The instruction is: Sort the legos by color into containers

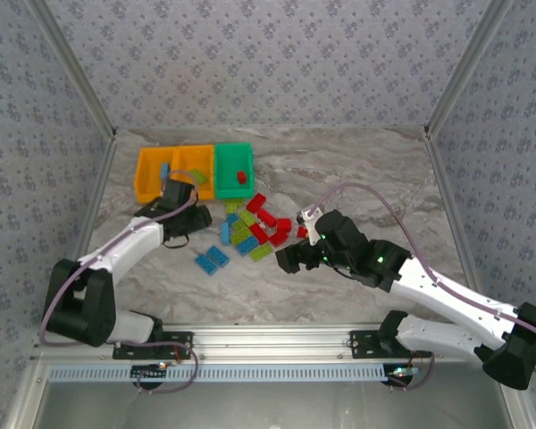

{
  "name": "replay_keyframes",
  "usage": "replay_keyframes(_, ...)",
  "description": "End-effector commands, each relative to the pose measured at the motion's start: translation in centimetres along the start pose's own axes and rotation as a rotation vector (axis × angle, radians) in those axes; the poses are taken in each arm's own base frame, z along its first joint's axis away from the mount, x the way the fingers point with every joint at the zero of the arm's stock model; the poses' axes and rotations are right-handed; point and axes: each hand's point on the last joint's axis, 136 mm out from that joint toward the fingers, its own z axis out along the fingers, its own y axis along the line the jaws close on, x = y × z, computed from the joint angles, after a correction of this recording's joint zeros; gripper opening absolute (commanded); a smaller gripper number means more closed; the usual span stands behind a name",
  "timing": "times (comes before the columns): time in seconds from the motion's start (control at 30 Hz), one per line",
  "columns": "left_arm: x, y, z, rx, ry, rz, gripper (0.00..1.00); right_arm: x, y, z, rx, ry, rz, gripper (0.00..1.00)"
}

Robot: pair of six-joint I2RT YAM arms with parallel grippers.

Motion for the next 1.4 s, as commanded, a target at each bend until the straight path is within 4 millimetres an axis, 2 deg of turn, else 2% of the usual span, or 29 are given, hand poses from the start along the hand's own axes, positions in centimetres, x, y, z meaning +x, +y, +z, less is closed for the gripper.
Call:
replay_keyframes(0.0, -7.6, 1.9, -2.8, -0.074, -0.21, -0.113, 0.59, -1.7, 0.7, -0.5, -0.016, -0.052, 0.018, 0.98)
replay_keyframes(0.1, -12.1, 3.7, -2.5, -0.094, -0.274, -0.232, 0.57, -1.6, 0.4, -0.2, -0.003, -0.047, 0.023, 0.99)
replay_keyframes(0.17, -14.7, 4.2, -1.1, -0.069, -0.259, -0.301, 0.56, -1.6, 0.4, -0.2, -0.002, -0.047, 0.022, 0.98)
replay_keyframes(0.33, -19.4, 5.4, 2.1, -0.104, -0.21, -0.343, 0.56, -1.5, 0.2, -0.6, 0.008, -0.04, 0.015, 0.99)
replay_keyframes(0.4, -20.1, 5.7, 3.5, -0.118, -0.171, -0.345, 0.59, -1.4, 0.1, -0.9, 0.014, -0.041, 0.014, 0.99)
replay_keyframes(0.5, -20.5, 5.6, 5.2, -0.123, -0.123, -0.332, 0.7, -1.0, -0.3, -1.2, 0.026, -0.045, 0.016, 0.99)
replay_keyframes(0.63, -20.6, 5.4, 5.8, -0.127, -0.098, -0.309, 0.82, -0.8, -0.5, -1.5, 0.033, -0.042, 0.023, 0.99)
replay_keyframes(0.7, -20.8, 5.2, 5.2, -0.12, -0.105, -0.31, 0.83, -0.7, -0.7, -1.6, 0.041, -0.043, 0.028, 0.99)
replay_keyframes(0.77, -20.7, 4.7, 3.9, -0.092, -0.119, -0.326, 0.77, -0.7, -1.1, -1.7, 0.063, -0.044, 0.051, 0.99)
replay_keyframes(0.83, -20.4, 3.3, 1.7, -0.035, -0.154, -0.332, 0.75, -0.8, -2.0, -1.8, 0.105, -0.053, 0.095, 1.0)
replay_keyframes(0.87, -20.2, 2.2, -0.1, 0.003, -0.184, -0.326, 0.75, -0.7, -2.8, -1.9, 0.143, -0.059, 0.124, 1.0)
replay_keyframes(0.9, -19.6, 1.2, -1.4, 0.031, -0.206, -0.312, 0.75, -0.5, -3.5, -1.7, 0.17, -0.059, 0.154, 1.0)
replay_keyframes(1.0, -16.9, -3.3, -7.4, 0.136, -0.297, -0.201, 0.75, 0.0, -6.4, -1.0, 0.26, -0.046, 0.263, 1.0)
replay_keyframes(1.1, -12.3, -8.2, -12.4, 0.221, -0.345, 0.039, 0.75, 0.8, -8.9, 0.4, 0.312, 0.001, 0.336, 1.0)
replay_keyframes(1.17, -8.3, -11.1, -15.1, 0.262, -0.365, 0.271, 0.76, 1.0, -10.1, 1.8, 0.323, 0.03, 0.368, 1.0)
replay_keyframes(1.27, -2.3, -13.8, -17.9, 0.356, -0.341, 0.574, 0.76, 1.4, -11.4, 4.4, 0.326, 0.083, 0.392, 1.0)
replay_keyframes(1.37, 3.6, -15.1, -20.4, 0.498, -0.262, 0.863, 0.83, 1.7, -13.4, 6.9, 0.373, 0.134, 0.424, 0.97)
